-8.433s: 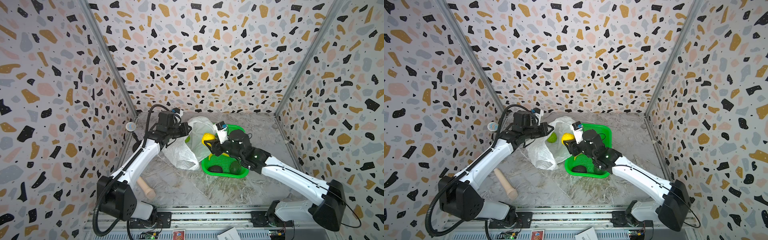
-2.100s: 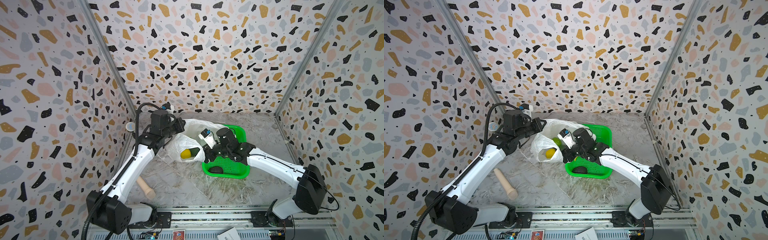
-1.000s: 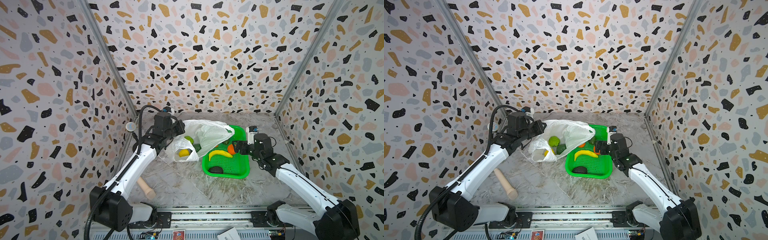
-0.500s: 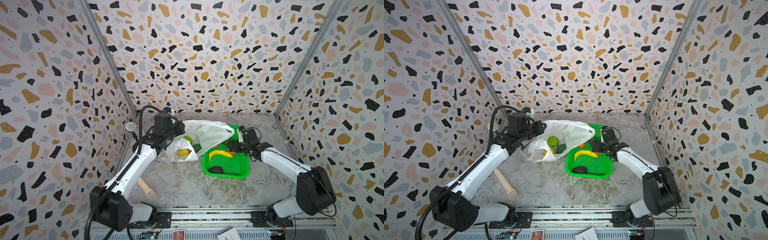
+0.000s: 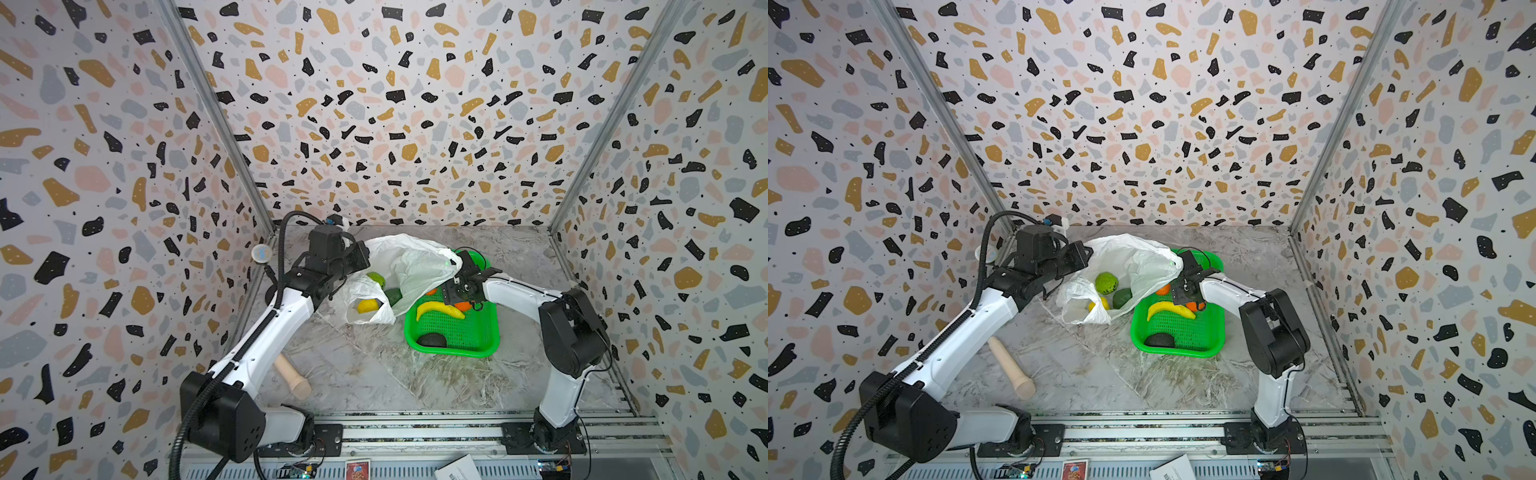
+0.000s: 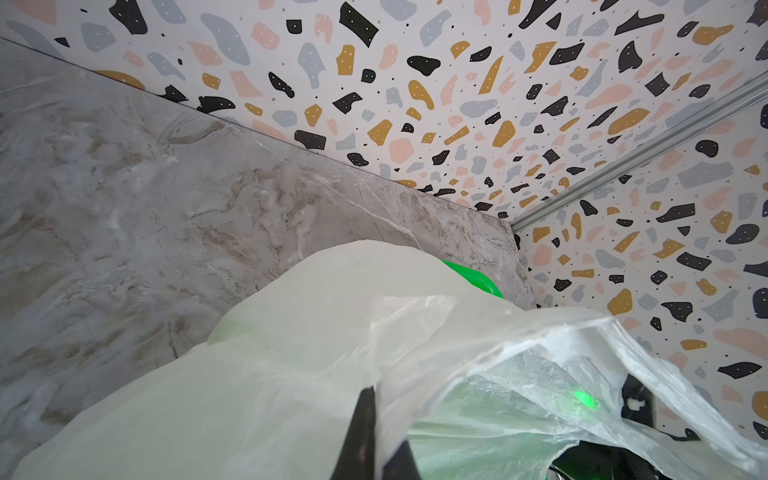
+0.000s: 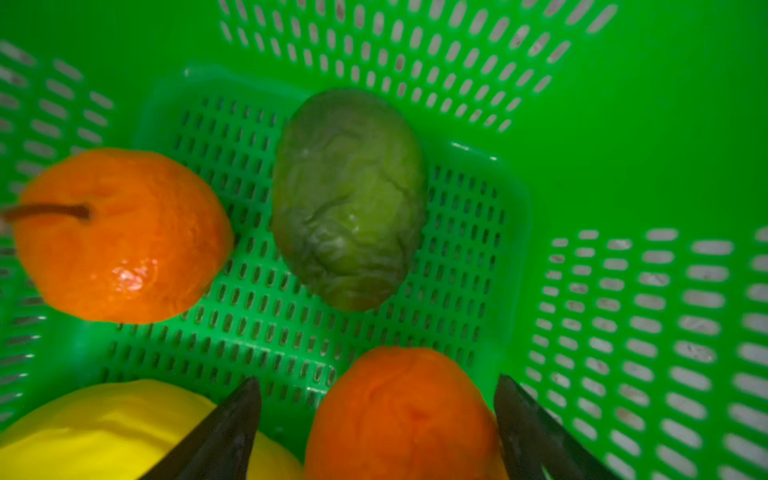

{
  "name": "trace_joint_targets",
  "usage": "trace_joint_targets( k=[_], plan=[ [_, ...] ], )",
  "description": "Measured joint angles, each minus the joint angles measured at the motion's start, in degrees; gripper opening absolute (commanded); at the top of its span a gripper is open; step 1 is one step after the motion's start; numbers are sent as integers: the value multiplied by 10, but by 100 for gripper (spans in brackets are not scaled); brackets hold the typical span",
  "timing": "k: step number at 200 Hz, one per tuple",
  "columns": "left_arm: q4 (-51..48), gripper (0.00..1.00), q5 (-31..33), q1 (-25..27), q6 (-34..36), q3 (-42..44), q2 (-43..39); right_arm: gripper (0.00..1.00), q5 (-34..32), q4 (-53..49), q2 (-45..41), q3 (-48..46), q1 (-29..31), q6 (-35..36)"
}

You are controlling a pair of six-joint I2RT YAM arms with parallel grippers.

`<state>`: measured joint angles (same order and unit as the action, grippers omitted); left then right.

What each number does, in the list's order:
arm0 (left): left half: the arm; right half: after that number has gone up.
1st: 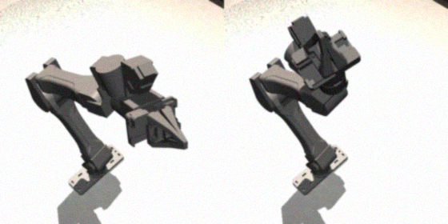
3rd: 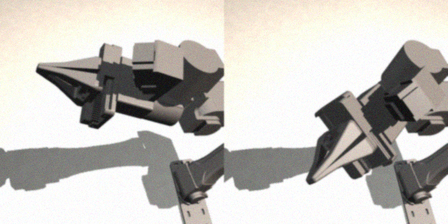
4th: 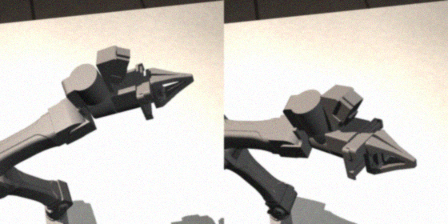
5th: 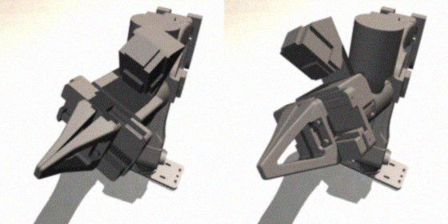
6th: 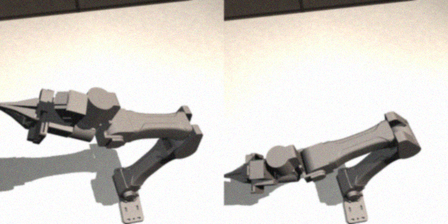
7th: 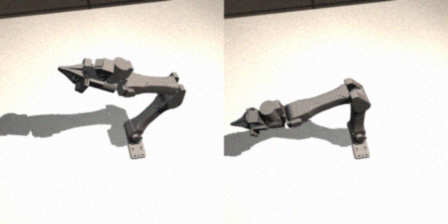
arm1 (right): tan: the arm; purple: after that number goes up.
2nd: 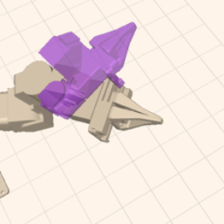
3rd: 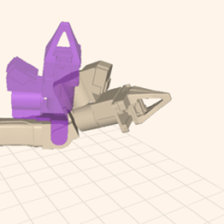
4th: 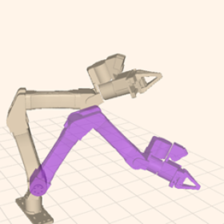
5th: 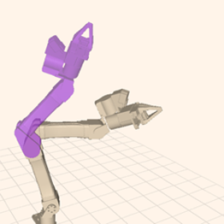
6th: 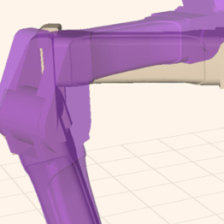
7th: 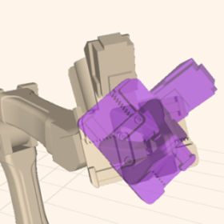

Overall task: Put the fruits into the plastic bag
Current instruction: 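Lower the right gripper into the basket over the large orange, then close the right gripper on the large orange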

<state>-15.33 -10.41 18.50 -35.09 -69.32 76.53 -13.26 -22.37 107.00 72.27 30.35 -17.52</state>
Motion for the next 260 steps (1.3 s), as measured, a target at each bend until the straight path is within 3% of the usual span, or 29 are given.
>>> trace_joint_targets(
  k=[81, 184, 215, 260],
  plan=[
    [0, 0, 0, 0, 4, 5, 0, 85, 17, -8, 5, -25, -12, -13],
    [0, 0, 0, 0, 4, 5, 0, 85, 70, 5, -77, -95, -13, -37],
    [0, 0, 0, 0, 4, 5, 0, 77, 75, 11, -73, -103, -13, -41],
    [0, 0, 0, 0, 4, 5, 0, 55, 79, 31, -73, -113, -13, -42]
  ],
)
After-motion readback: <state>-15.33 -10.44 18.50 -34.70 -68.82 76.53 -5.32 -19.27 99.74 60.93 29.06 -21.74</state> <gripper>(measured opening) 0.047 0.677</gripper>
